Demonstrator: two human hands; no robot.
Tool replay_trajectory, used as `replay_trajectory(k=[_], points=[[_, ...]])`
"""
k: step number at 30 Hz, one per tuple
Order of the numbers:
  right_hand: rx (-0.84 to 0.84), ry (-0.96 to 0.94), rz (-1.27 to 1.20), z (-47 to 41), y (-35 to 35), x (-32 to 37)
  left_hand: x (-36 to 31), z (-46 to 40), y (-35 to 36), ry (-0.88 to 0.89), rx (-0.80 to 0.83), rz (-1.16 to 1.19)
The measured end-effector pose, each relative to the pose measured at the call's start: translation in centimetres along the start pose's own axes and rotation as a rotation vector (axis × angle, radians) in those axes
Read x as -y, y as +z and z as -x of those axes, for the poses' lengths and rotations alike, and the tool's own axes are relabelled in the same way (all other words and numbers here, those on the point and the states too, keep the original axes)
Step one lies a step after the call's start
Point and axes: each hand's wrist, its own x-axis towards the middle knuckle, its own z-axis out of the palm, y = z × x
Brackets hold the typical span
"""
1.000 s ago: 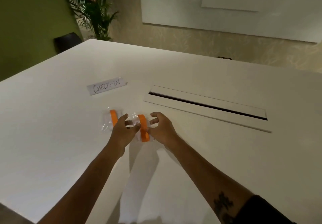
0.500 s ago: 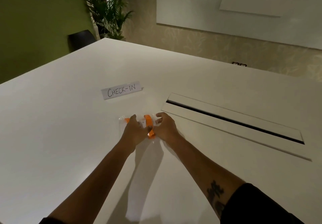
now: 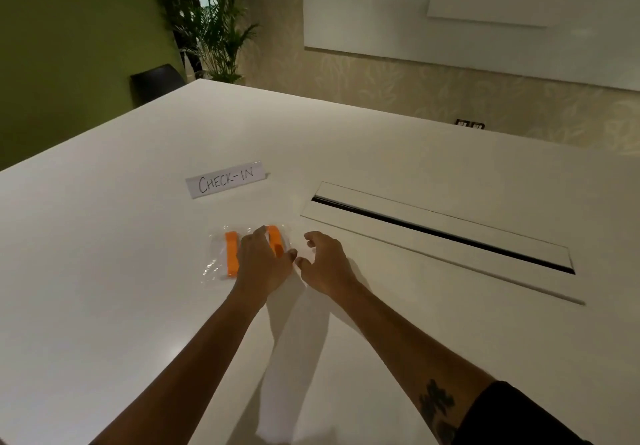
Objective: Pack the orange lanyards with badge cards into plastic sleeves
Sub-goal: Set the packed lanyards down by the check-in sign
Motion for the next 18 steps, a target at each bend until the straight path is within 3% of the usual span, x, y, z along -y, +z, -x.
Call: replay_trajectory(k=[9,18], points=[[-0.091,-0.111,0.238,9.3,-8.1,-7.0,-4.9,10.0,8.1,0.201,0.107,-0.071],[-0.191,0.017,0.377,22.4,-19.0,-16.7,-10.9,23.4,19.3,0.376,0.296,-0.001]])
